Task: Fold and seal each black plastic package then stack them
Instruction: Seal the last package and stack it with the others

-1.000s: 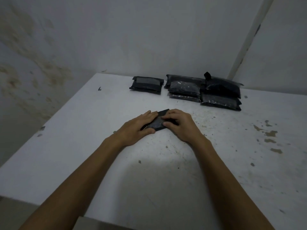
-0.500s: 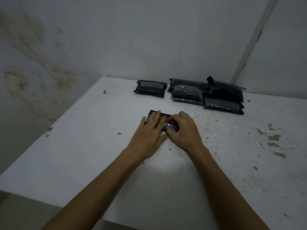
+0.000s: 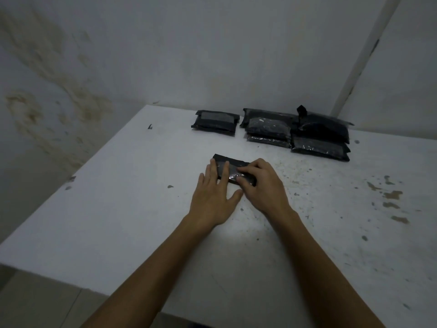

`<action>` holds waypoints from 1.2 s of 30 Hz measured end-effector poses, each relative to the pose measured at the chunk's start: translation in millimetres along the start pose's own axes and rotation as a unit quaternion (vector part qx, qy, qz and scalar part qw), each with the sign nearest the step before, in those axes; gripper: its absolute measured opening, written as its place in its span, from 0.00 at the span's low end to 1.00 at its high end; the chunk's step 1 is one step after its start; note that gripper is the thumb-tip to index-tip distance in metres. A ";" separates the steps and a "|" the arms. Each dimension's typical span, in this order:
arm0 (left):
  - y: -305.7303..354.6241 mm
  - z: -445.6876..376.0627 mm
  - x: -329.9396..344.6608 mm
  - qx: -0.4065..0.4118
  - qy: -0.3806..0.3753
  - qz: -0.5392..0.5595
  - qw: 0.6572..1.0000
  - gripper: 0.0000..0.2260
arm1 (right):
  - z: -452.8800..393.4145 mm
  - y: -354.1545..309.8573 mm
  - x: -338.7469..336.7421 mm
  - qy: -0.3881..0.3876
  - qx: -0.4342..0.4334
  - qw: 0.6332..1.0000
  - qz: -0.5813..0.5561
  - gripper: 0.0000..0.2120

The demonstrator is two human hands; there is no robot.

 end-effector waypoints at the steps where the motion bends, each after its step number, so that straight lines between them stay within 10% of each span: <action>1: 0.2 0.2 0.2 -0.007 0.005 -0.004 1.000 0.38 | 0.1 0.3 0.0 -0.001 0.003 1.000 -0.001 0.16; 12: -5.6 -2.2 -9.1 -0.038 0.012 -0.080 0.996 0.42 | 1.0 1.2 -1.5 -0.009 0.011 1.000 -0.026 0.18; 25: 19.1 -14.6 -49.9 0.046 0.220 0.113 0.968 0.08 | -1.7 8.8 -11.5 0.002 0.023 0.996 -0.086 0.10; 36: 19.7 -22.4 -18.8 -0.020 0.139 0.110 0.984 0.31 | -3.2 40.0 -16.5 -0.018 0.168 0.966 -0.194 0.14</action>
Point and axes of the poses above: each hand's wrist, its own z-axis away from the middle knuckle, its own x-axis out of the palm, y = z × x, the point moved 9 cm from there along -z, towards the middle knuckle, and after that the axes turned 9 degrees about y, right-handed, at the moved point
